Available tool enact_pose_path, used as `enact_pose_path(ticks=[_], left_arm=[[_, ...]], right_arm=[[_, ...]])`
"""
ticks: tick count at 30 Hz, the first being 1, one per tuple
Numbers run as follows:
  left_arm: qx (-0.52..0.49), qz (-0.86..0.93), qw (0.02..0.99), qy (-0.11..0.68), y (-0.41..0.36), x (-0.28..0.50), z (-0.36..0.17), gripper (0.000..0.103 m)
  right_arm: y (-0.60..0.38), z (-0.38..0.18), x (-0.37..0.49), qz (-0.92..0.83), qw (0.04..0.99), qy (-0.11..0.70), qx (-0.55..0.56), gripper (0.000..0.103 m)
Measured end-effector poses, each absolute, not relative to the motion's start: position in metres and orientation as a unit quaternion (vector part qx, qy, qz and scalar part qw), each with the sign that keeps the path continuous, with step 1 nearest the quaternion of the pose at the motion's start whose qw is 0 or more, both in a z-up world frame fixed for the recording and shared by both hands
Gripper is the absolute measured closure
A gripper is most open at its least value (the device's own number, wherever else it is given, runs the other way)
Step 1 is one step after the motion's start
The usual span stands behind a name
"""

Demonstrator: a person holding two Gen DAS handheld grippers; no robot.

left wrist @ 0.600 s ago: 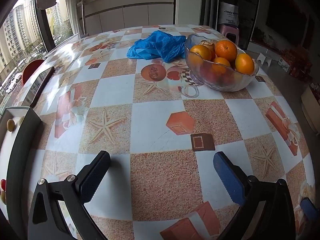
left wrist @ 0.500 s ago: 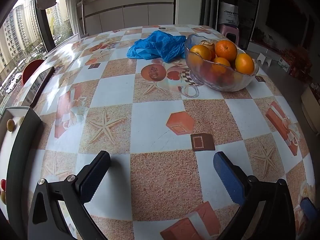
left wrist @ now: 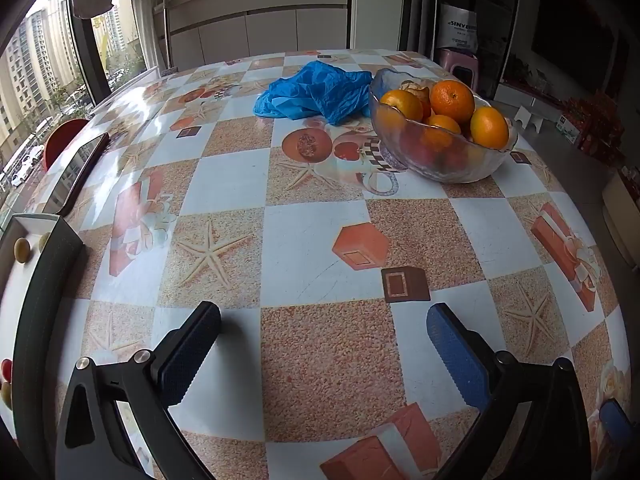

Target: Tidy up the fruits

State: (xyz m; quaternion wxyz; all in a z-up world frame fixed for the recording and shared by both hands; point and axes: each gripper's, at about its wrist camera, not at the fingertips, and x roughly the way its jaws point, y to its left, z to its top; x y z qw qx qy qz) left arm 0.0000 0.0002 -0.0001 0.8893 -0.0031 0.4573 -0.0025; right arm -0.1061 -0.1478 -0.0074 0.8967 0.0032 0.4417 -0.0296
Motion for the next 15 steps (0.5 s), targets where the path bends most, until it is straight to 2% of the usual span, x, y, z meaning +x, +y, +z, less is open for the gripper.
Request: enact_pose_path(ticks=[15], left_arm=[[-0.003, -0.002, 0.889, 0.457, 0.0002, 0.0000, 0.0000, 0.000]], right_arm=[[-0.1469, -0.0074, -0.1062, -0.030, 0.896, 0.443, 0.002, 0.000]])
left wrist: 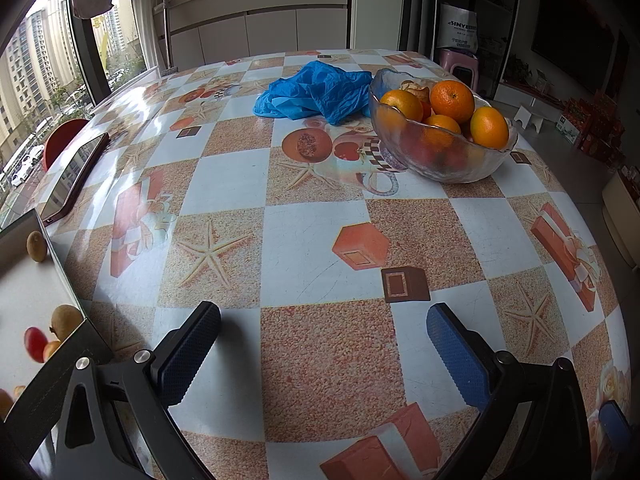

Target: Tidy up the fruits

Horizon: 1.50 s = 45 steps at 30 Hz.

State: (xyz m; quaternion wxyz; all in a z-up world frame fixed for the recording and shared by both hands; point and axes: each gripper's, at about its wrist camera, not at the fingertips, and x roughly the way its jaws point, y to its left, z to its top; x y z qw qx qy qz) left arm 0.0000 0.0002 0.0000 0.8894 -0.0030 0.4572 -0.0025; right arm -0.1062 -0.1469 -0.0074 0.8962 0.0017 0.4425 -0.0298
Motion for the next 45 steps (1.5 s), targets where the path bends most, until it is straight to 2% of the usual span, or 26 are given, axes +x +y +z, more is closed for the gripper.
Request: enact_pose_path(ticks=[10, 15, 20, 45], left_arm=[[-0.003, -0.003, 0.889, 0.457, 0.000, 0.000, 0.000, 0.000], [-0.003, -0.002, 0.889, 0.457, 0.000, 0.000, 0.000, 0.000], [-0.003, -0.002, 0.889, 0.457, 0.000, 0.000, 0.000, 0.000], [-0.003, -0.003, 0.889, 0.457, 0.000, 0.000, 0.000, 0.000]], right_arm=[[-0.146, -0.008, -0.105, -0.033, 0.894, 0.447, -0.001, 0.000], [-0.146, -0.005, -0.095, -0.042, 0.878, 0.477, 0.006, 0.000], [-0.143, -0.008, -0.098, -0.061, 0.891, 0.449, 0.015, 0.000], [-0.138, -0.006, -0.098, -0.085, 0.889, 0.449, 0.022, 0.000]])
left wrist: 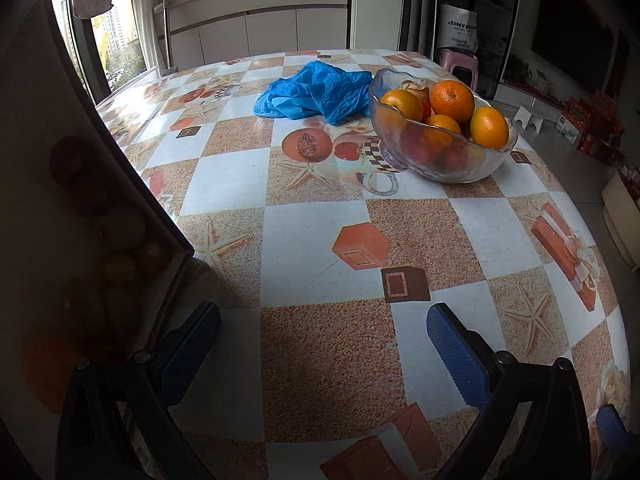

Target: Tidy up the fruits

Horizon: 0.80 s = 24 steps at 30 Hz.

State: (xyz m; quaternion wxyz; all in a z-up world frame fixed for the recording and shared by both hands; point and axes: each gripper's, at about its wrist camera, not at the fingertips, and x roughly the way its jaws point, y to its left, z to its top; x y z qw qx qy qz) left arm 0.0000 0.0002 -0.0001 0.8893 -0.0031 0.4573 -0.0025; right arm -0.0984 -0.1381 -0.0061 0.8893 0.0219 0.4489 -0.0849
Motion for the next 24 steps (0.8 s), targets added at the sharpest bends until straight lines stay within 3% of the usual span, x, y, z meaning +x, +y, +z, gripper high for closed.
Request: enact_pose_path(ticks=[24], left_arm=[[-0.003, -0.003, 0.889, 0.457, -0.0001, 0.0007, -0.0003, 0.000]], right_arm=[[-0.1388, -0.0060, -0.0987, -0.084, 0.890, 0.448, 0.022, 0.000]])
